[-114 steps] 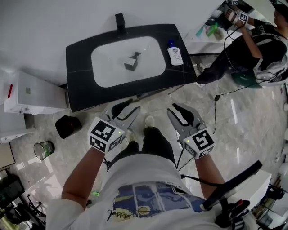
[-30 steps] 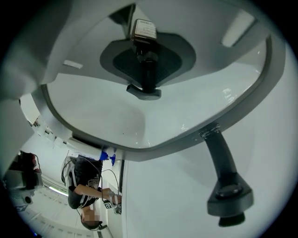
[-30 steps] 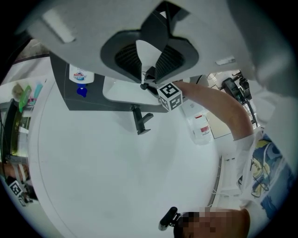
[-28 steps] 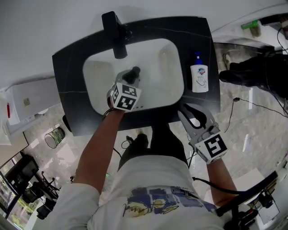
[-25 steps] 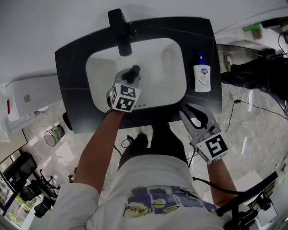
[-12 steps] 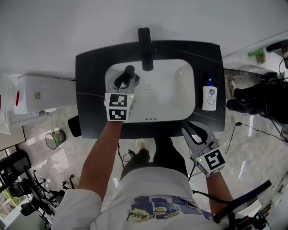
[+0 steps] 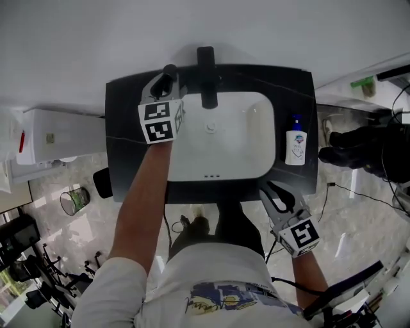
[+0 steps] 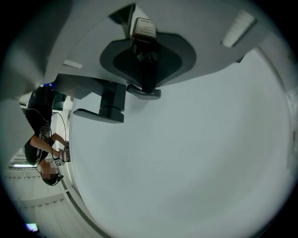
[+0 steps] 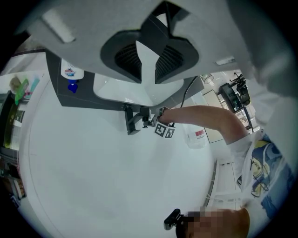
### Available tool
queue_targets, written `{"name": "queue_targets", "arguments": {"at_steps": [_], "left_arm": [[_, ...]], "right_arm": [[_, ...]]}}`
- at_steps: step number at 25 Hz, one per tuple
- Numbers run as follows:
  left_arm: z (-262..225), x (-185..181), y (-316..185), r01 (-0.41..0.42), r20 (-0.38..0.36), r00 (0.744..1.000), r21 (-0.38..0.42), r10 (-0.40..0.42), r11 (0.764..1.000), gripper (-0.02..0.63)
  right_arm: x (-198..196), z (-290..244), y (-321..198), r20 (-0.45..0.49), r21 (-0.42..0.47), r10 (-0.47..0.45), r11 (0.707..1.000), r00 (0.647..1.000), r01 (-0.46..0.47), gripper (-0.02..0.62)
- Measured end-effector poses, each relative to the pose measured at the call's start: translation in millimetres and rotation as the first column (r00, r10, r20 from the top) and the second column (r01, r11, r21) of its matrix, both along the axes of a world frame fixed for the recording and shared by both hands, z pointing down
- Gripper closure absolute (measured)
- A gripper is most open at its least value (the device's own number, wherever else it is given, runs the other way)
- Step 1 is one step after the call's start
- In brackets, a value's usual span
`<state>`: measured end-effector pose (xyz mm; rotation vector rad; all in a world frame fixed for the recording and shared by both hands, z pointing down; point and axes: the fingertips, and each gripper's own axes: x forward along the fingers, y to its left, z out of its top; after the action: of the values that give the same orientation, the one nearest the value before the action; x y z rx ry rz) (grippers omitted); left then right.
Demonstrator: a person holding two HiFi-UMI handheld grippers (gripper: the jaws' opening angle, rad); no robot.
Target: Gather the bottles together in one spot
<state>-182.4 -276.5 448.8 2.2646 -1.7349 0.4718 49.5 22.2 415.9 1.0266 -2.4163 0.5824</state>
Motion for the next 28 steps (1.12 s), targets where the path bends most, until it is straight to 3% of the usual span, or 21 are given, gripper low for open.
{"name": "queue_targets", "arguments": {"at_steps": [12,21,24,28], "left_arm": [[8,-16,-42,0.168,-0.084,0.983,0.068,-0.162,0.983,0.522],[11,-11,-31,0.192,-0.068,0.981,0.154,-0.184,0.969,0.515],[14,-13,-28,0.184,-0.048,0.983,0.159,-0.179,0.970,0.483],[13,-19,-19,0.155,-0.023,0.988,0.162,-0.153,0.975,0.377]], "right_arm": [[19,11,1,-0.027,-0.037,0.008,0.999,1.000,-0.009,0.506],[17,16,-6,-0.018,-0.052,0.005,0.999,1.000,-0.006,0.506],[18,20,-4,-0.032,-0.073,0.006,0.997,0.999,-0.009,0.506],[14,23,3,-0.020,-0.073,-0.003,0.997,1.000,0.002,0.506]]}}
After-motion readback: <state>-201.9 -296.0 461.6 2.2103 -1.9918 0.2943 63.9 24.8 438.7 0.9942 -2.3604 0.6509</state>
